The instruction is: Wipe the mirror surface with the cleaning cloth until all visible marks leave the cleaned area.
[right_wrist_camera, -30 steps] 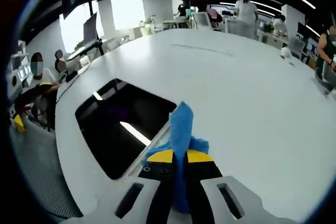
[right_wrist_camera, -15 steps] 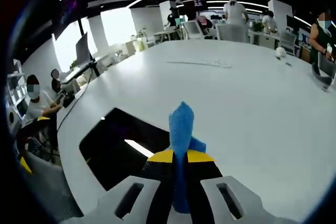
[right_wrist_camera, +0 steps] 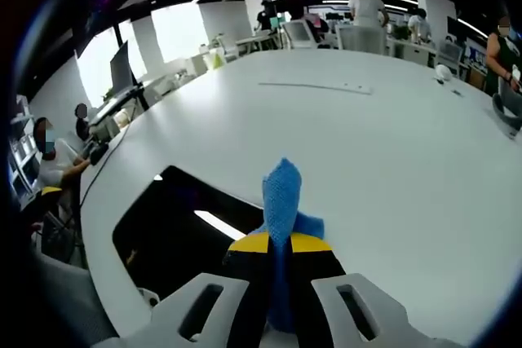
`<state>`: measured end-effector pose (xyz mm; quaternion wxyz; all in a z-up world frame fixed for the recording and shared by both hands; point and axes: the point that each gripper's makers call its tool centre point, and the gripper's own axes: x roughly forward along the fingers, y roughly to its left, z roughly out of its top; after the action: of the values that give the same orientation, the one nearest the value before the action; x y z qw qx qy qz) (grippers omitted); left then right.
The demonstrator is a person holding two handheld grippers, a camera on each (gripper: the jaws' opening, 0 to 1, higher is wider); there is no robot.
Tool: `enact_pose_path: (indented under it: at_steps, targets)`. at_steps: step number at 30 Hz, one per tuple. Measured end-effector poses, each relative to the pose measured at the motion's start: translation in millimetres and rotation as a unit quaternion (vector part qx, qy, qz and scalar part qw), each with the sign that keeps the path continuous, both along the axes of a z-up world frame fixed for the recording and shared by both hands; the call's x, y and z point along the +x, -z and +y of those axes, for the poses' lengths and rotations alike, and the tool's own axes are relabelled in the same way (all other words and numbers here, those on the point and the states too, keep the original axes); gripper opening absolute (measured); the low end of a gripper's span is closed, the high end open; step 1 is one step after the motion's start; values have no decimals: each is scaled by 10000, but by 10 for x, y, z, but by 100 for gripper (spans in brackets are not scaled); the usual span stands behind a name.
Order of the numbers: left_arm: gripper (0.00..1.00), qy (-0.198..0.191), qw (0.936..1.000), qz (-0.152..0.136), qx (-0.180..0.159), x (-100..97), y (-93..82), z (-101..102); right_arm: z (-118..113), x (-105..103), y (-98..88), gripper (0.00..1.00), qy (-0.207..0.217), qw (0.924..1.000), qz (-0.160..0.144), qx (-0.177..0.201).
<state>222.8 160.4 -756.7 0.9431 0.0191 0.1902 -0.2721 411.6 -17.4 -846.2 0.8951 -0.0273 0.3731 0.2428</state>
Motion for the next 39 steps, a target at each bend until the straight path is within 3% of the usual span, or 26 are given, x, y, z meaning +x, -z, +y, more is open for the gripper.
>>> enact_pose_path:
  at_steps: [22,39]
  targets:
    - [99,130,9999,44,65,-12,14,-29,29,-25,26,1,249,9996,-94,-44]
    - [99,151,9998,64,92,-13,18,-27,275,-37,4,1,178,9998,-26,52]
